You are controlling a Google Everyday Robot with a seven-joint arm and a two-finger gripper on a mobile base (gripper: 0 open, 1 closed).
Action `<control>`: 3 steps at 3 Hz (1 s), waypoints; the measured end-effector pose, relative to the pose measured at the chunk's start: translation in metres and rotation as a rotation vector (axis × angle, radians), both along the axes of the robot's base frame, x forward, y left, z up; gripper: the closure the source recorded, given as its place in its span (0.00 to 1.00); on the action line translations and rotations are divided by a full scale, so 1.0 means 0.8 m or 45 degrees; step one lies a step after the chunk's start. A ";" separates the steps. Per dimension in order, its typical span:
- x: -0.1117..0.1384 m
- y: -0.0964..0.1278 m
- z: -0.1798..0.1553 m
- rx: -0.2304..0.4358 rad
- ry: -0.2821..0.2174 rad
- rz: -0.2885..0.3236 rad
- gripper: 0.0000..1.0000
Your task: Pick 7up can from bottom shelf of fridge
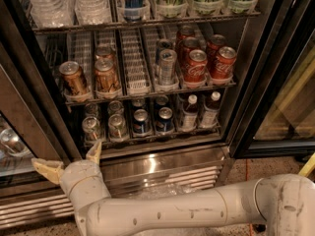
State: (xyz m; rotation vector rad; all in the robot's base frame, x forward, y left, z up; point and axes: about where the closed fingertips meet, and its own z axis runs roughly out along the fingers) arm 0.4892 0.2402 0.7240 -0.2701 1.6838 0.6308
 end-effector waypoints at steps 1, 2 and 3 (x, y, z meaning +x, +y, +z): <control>0.012 -0.008 -0.028 -0.212 -0.020 -0.080 0.00; 0.029 -0.024 -0.047 -0.380 -0.061 -0.188 0.00; 0.048 -0.037 -0.066 -0.457 -0.083 -0.269 0.00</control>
Offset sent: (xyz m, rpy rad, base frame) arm 0.0382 -0.0381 -0.0532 -0.4614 -0.0921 -0.2566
